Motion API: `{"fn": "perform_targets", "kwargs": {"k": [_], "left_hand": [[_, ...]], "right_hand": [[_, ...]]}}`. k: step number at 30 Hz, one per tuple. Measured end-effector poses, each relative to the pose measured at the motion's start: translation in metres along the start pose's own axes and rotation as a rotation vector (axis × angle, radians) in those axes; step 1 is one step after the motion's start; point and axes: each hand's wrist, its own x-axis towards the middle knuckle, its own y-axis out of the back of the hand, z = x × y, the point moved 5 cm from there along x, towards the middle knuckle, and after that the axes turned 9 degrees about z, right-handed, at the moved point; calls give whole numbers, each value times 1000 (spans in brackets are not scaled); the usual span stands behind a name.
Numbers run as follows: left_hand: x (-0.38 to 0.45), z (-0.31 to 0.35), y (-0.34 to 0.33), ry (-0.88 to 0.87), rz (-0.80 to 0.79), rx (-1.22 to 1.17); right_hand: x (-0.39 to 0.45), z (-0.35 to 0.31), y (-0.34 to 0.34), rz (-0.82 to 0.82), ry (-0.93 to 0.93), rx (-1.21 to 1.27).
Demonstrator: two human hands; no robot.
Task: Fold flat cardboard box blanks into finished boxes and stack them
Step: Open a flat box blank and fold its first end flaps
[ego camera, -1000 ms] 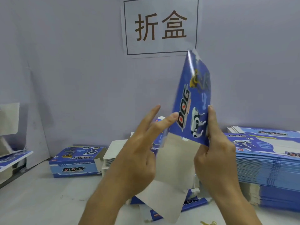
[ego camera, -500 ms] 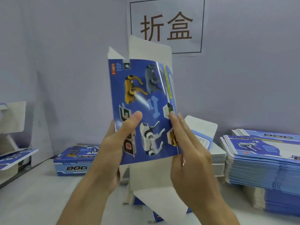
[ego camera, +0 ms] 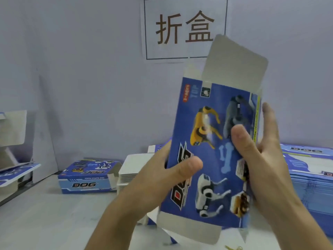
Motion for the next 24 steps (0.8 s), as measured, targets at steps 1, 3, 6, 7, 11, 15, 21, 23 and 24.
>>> {"fn": "perform_targets", "kwargs": {"k": [1, 3, 6, 7, 11, 15, 21, 23, 24], "left_hand": [[1, 0, -1, 14, 38, 9], [3, 0, 2, 33, 102, 0], [2, 9, 15, -19, 240, -45], [2, 11, 19, -32, 303, -73], [3, 21, 28, -172, 496, -145], [0, 16, 31, -224, 576, -75], [4, 18, 22, -368, 483, -86], [4, 18, 18, -366, 470, -114], [4, 18, 17, -360, 464, -120]], "right_hand": [[0, 1, 2, 13, 12, 0], [-1, 3, 3, 30, 42, -21], [-5, 8, -7, -14, 44, -91], [-7, 9, -12, -42, 36, -104], [-18, 8, -29, -134, 123, -50], [-27, 5, -42, -253, 118, 59], [-18, 8, -33, -211, 131, 47], [-19, 10, -28, -200, 111, 67], [-17, 10, -29, -212, 98, 82]]}}
